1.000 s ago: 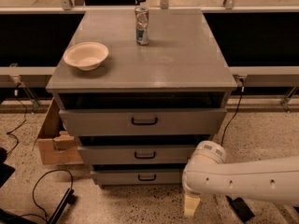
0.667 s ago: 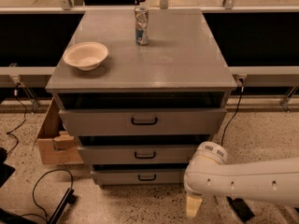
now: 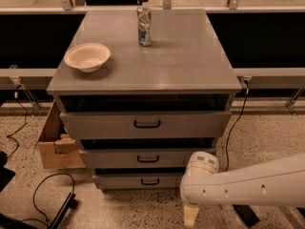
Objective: Open bottom drawer
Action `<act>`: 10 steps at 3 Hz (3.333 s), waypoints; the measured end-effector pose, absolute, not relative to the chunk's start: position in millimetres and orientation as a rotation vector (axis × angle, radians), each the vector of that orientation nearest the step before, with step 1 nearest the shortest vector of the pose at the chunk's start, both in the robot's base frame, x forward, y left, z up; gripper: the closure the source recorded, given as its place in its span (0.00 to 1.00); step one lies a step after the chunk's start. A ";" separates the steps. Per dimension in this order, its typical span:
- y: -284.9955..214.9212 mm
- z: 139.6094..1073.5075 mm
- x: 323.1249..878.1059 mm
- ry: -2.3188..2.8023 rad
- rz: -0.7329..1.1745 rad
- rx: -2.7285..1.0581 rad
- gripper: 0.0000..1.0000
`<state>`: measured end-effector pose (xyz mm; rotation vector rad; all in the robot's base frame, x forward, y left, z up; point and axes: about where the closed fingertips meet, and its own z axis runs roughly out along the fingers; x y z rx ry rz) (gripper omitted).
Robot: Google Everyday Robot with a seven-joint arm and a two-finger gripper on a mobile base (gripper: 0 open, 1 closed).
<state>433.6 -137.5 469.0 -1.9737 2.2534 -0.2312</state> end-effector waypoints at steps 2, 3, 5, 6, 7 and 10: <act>-104.0 363.5 451.8 2.234 -0.111 -2.010 0.00; -94.5 319.0 463.6 2.222 -0.034 -1.974 0.00; -77.3 255.5 509.6 2.186 0.042 -1.867 0.00; -75.2 236.3 536.2 2.176 0.014 -1.881 0.00; -72.1 221.5 558.8 2.169 -0.011 -1.901 0.00; -61.4 177.2 589.0 2.213 0.020 -1.944 0.26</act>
Offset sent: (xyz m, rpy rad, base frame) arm 0.0281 0.0507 -0.1794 0.0994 0.1050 0.0412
